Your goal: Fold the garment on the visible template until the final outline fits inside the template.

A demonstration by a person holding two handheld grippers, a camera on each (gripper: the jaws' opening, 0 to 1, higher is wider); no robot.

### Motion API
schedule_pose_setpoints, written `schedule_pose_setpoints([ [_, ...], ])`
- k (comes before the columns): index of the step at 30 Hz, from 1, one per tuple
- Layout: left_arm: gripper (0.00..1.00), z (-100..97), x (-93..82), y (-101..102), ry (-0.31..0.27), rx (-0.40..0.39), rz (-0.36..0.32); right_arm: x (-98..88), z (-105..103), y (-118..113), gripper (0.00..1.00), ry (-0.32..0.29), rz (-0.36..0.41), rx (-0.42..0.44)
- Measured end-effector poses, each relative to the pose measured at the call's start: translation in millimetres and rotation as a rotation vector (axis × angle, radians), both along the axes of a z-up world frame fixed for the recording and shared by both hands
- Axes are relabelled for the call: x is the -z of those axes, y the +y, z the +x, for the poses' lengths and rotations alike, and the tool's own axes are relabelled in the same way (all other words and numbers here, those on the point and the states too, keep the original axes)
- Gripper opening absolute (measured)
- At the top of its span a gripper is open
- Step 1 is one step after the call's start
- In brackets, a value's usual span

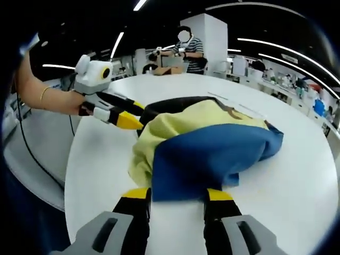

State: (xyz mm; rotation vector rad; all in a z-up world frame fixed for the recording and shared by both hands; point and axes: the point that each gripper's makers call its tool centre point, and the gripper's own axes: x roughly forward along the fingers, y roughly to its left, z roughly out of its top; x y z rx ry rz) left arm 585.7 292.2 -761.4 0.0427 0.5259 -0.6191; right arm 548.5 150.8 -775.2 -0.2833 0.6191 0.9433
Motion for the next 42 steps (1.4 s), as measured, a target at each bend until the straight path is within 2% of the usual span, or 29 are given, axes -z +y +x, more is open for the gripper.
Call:
schedule_pose_setpoints([
  [7, 0.16, 1.2, 7.2, -2.3, 0.012, 0.0, 0.015, 7.2, -4.2, 5.1, 0.22, -0.024, -0.018, 0.003],
  [10, 0.09, 0.5, 7.6, -5.2, 0.022, 0.002, -0.005, 9.1, -4.2, 6.1, 0.15, -0.037, -0.03, 0.001],
  [13, 0.01, 0.3, 8.0, -4.7, 0.022, 0.014, 0.005, 7.5, -2.3, 6.6, 0.06, -0.049, -0.027, 0.009],
  [15, 0.0, 1.4, 4.3, -2.9, 0.016, 0.007, -0.011, 6.0, -0.3, 6.0, 0.0, -0.058, -0.022, 0.02],
  [21, 0.0, 1.4, -6.2, 0.1, 0.007, -0.001, -0.037, 0.1, 2.8, 1.9, 0.0, -0.04, 0.013, 0.059],
  [26, 0.0, -0.4, -21.6, 4.5, -0.015, -0.003, -0.044, -20.3, 6.7, -5.5, 0.0, -0.043, 0.078, 0.111],
  [30, 0.0, -0.5, -33.1, 11.5, -0.023, -0.018, -0.053, -29.2, 11.4, -14.7, 0.0, -0.047, 0.091, 0.139],
  [38, 0.0, 0.3, -52.4, 34.4, -0.028, -0.048, -0.059, -56.5, 29.5, -45.2, 0.0, -0.054, 0.15, 0.261],
  [42, 0.0, 0.6, -58.4, 50.7, -0.018, -0.071, -0.087, -70.0, 37.6, -67.2, 0.0, -0.048, 0.19, 0.335],
])
